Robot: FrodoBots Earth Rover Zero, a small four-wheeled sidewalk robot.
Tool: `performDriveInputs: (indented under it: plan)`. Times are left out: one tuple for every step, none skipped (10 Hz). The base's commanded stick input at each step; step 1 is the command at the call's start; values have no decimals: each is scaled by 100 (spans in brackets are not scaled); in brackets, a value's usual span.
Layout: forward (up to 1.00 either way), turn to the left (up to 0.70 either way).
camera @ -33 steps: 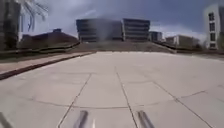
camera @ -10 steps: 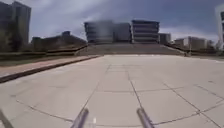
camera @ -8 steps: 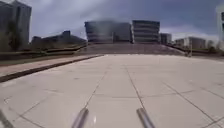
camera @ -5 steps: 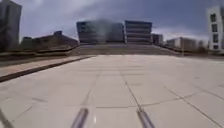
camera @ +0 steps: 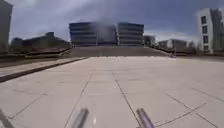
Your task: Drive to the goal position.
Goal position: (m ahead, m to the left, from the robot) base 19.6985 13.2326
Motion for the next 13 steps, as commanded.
performDriveInputs:
  plan:
    - [100,0]
    - [100,0]
    - [100,0]
    - [100,0]
    - [100,0]
    - [100,0]
    - [100,0]
    - [100,0]
    - [100,0]
    - [100,0]
    - [100,0]
    - [100,0]
    - [100,-15]
